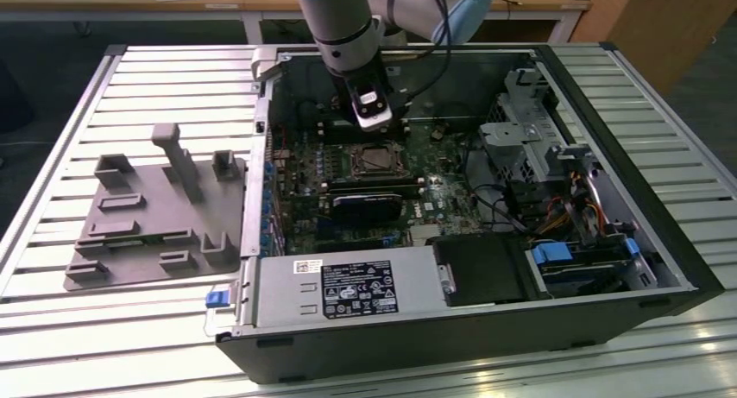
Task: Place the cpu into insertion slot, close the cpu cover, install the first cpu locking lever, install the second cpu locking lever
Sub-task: 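Install the first cpu locking lever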
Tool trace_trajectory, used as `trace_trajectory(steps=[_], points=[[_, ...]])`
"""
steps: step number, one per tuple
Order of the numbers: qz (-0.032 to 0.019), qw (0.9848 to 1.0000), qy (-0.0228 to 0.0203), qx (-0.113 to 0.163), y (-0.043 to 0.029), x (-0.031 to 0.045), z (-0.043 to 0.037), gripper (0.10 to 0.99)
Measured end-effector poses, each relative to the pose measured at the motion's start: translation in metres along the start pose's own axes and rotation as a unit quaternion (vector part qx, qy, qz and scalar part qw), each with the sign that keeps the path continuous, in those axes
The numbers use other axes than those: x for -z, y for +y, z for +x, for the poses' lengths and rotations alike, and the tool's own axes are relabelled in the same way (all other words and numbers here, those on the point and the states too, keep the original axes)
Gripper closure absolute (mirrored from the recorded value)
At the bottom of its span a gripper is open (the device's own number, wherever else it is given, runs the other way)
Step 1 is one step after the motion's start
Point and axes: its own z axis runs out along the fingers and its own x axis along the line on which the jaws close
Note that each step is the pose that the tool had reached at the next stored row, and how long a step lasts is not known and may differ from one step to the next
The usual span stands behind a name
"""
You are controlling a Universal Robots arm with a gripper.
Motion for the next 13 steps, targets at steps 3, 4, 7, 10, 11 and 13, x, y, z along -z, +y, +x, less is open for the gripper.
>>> trace_trajectory(steps=[3,4,7,10,11,13], points=[[0.0012,1.0000,-0.0005,0.000,-0.0003,-0.0016,0.0004,0.984],[0.0015,1.0000,-0.0005,0.000,-0.0005,-0.0020,0.0006,0.984],[0.0020,1.0000,-0.0009,0.001,-0.0006,-0.0034,0.0009,0.984],[0.0024,1.0000,-0.0009,0.001,-0.0009,-0.0040,0.0011,0.984],[0.0024,1.0000,-0.0008,0.001,-0.0009,-0.0041,0.0011,0.984],[0.0024,1.0000,-0.0009,0.001,-0.0009,-0.0044,0.0012,0.984]])
